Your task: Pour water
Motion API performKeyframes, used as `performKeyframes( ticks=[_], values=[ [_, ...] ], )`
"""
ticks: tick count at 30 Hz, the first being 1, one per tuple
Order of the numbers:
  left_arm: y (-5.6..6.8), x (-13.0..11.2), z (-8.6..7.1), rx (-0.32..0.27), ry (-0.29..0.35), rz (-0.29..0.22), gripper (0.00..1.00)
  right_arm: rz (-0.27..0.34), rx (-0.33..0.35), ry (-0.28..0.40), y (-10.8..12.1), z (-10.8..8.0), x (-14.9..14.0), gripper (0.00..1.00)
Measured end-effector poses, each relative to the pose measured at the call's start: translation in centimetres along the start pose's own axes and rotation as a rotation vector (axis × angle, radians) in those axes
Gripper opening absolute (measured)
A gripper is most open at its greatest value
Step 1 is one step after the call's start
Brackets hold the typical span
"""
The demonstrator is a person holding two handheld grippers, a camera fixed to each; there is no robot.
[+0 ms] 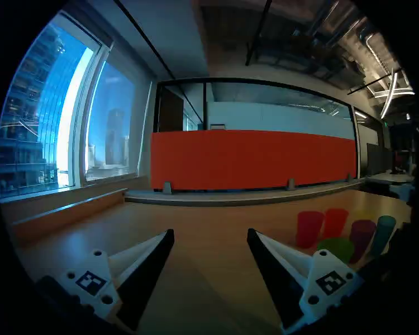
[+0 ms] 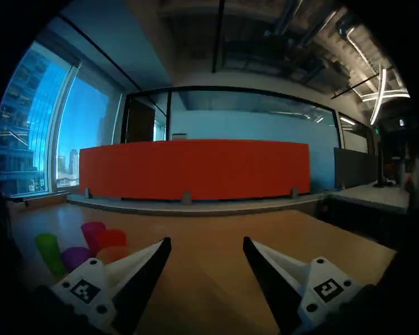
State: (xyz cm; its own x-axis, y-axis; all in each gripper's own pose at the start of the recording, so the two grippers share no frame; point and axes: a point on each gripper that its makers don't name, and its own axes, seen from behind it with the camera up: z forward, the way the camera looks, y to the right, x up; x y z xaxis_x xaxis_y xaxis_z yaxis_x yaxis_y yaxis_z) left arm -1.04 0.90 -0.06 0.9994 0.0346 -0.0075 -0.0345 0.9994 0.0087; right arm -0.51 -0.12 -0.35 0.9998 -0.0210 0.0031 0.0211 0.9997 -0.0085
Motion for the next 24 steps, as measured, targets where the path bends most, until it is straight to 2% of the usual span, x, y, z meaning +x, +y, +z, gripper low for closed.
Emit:
performKeyframes(
  ticks=[24],
  values=[
    [-0.10,-0.02,0.06,0.000,0.000,0.000,0.97,-0.009,-0.002,-0.003,0.13,-0.12,-0.47,1.00]
  ],
)
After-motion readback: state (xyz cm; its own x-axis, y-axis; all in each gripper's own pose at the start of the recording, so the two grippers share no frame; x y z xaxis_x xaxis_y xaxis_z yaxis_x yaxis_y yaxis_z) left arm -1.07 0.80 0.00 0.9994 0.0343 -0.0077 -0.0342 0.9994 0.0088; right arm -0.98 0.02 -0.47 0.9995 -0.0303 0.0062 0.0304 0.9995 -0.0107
